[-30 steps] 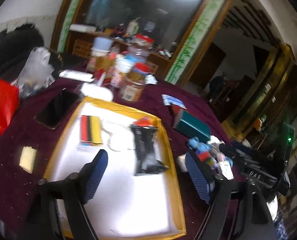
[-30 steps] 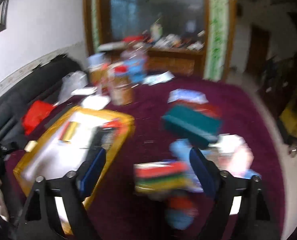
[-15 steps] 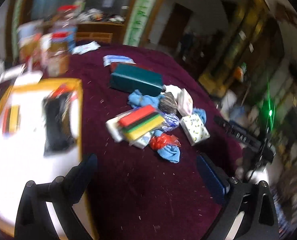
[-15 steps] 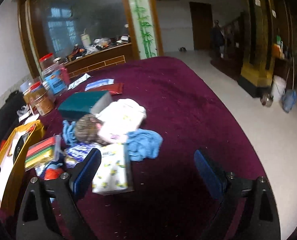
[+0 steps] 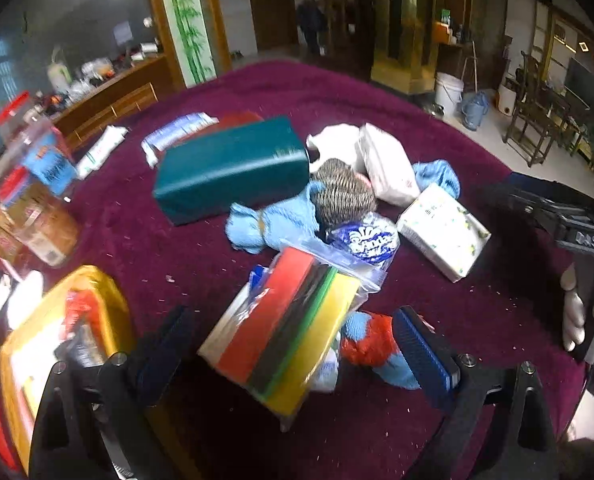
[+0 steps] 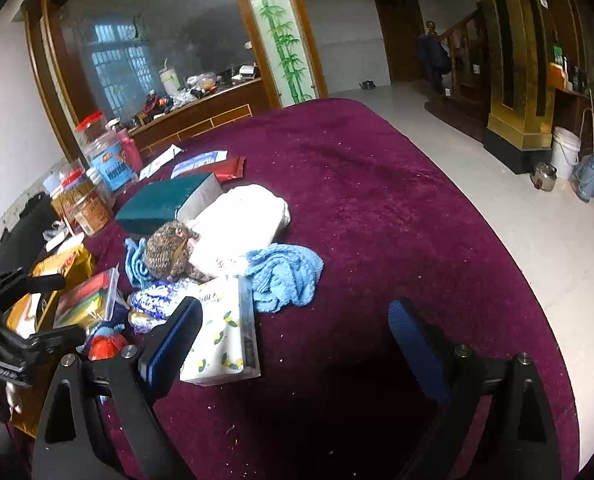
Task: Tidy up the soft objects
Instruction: 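Grasp the clear bag of red, green and yellow sponges with the left gripper, then carry sponge bag to tray with left gripper while right gripper grasps knitted item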
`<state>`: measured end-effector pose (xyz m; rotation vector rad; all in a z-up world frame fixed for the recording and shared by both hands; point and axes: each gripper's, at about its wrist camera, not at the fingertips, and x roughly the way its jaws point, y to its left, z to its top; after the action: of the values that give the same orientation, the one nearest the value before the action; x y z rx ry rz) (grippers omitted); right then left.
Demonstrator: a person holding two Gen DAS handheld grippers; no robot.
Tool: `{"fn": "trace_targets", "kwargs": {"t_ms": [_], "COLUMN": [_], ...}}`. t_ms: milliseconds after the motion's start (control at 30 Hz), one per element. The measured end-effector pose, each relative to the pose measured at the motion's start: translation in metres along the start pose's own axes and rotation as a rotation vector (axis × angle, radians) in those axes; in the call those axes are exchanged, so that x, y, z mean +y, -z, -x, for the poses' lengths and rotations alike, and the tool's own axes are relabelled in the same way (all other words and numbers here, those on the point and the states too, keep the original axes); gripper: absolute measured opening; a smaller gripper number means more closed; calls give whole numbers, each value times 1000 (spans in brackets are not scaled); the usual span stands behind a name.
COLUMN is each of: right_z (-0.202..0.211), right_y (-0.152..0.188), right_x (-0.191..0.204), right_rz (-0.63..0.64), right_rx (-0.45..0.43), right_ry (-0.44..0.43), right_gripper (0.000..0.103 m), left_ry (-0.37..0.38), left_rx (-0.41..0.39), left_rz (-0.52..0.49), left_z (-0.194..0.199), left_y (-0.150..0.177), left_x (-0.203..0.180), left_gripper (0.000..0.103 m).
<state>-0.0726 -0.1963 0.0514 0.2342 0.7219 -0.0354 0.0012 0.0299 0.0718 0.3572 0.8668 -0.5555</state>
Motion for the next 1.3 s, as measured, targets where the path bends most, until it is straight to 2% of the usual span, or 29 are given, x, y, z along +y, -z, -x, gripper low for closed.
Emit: {"fn": "trace_targets", "kwargs": {"t_ms": [33,100,133,167,233,467,600,667,700,833,1000,1133,1300], "right_z": [-1,-1,-2,-2,-3,-5,-5,-6,-7,-11,-12,-16,-18], "right_y": [1,2,2,2,2,2,2,2,2,2,2,2,2], "right_x": [3,8,9,10,8,6,6,5,4,3,2,0,-2], "right_rz": [16,39,45,51,48,39,35,26,22,15,9,4,-5], "right_rx": [2,2,3,5,10,23,27,32,36,51,56,76,88], "right_ry": [7,18,20,23,22,19,19,16,16,14,19,15,26], "right_gripper": [94,94,94,94,94,94,93,94,93,94,94,94,94], "left_ry": [12,26,37,48,95,110,52,37,39,83,131,147,137], "left_rx": [16,47,64,78,78,22,24,32,26,-41,-154,-245,-335], "left_rz": [2,19,41,77,128,128,99,101,109,166,244,327,500], "left_z": [-6,-18,-22,-24,-20,13,9,2,-1,19,67,107,148], "left_y": [-1,-2,-2,-1,3,23,21,21,20,28,51,81,137], "left_x": [1,3,5,8,10,-5,-15,-17,-14,-13,-12,-3,17], "left_gripper": [100,84,68,60,55,55,55,48,48,48,48,48,48]}}
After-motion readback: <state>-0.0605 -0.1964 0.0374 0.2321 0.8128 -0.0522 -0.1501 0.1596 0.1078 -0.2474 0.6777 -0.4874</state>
